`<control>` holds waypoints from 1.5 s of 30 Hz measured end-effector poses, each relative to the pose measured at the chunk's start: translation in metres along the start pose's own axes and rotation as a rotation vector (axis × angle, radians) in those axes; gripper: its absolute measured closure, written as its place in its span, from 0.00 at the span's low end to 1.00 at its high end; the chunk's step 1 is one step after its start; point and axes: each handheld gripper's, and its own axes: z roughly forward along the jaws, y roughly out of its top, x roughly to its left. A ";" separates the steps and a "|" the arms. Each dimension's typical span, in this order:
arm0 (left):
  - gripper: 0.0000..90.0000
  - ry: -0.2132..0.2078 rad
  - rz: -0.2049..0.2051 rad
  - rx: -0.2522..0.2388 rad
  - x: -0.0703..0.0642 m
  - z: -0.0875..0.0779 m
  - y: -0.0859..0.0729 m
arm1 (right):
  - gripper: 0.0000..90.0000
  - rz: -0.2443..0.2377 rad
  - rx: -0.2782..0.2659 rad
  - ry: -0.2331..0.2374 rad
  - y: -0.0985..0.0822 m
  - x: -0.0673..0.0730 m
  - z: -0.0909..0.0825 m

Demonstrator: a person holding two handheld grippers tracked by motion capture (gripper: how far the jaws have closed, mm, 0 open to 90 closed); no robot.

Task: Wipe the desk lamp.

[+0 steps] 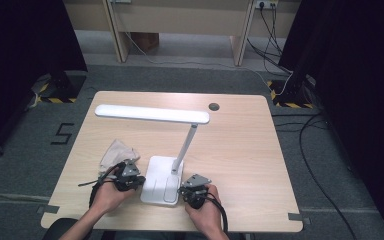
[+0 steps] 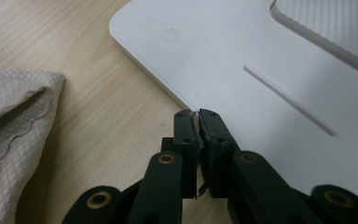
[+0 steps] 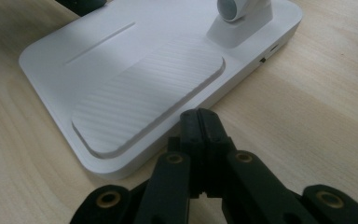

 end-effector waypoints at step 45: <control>0.44 0.193 -0.189 -0.216 0.045 -0.075 -0.048 | 0.65 0.156 -0.114 -0.132 -0.028 -0.068 -0.055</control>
